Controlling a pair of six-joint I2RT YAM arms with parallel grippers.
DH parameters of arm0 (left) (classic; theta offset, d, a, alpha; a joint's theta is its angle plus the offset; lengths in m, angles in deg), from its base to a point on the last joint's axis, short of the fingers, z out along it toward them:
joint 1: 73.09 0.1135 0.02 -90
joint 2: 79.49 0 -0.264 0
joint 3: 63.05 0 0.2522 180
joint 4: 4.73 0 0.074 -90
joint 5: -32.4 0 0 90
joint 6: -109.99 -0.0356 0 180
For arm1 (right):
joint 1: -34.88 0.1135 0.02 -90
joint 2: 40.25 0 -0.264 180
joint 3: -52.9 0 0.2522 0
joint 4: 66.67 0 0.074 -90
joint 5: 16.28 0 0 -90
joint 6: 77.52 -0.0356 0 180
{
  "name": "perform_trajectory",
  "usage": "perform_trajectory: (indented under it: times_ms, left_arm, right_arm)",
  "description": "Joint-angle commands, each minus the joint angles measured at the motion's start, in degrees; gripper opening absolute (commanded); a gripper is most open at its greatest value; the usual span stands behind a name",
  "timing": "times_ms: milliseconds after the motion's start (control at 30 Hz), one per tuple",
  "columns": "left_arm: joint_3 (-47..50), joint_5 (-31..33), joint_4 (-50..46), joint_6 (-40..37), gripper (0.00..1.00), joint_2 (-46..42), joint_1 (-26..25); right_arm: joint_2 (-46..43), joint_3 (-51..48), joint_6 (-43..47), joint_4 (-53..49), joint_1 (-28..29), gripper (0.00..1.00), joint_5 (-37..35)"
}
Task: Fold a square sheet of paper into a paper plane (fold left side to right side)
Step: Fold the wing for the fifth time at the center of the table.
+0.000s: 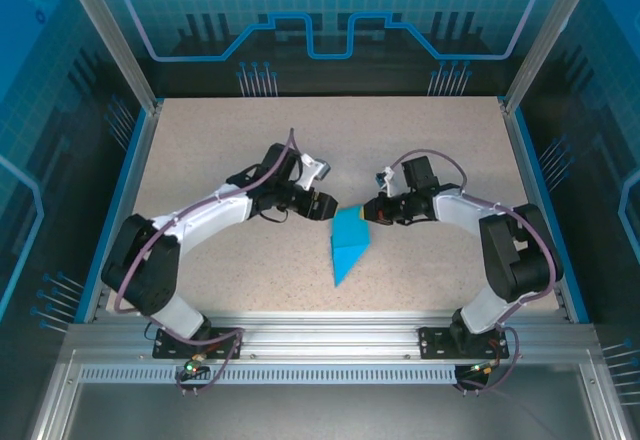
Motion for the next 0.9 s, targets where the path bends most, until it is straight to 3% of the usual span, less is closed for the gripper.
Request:
perform_trajectory:
  times_ms: [0, 233, 467, 867]
  left_arm:
    - [0.5, 11.8, -7.5, -4.5, 0.65, -1.9, -5.6]
    - [-0.9, 19.5, -10.6, -3.1, 0.68, 1.2, -15.9]
    - [-3.9, 24.1, -10.8, -2.5, 0.69, 7.7, -20.0]
    - [-8.1, 37.6, -12.2, -3.2, 0.66, 16.6, -24.7]
  right_arm:
    - [2.6, 3.9, -7.2, -3.8, 1.2, 0.00, -3.5]
    - [7.4, 9.7, -11.7, -5.5, 1.2, 0.00, -5.2]
    - [9.7, 12.8, -12.1, -7.2, 1.2, 0.00, -5.7]
    - [11.2, 12.6, -12.7, -6.2, 1.5, 0.00, -5.4]
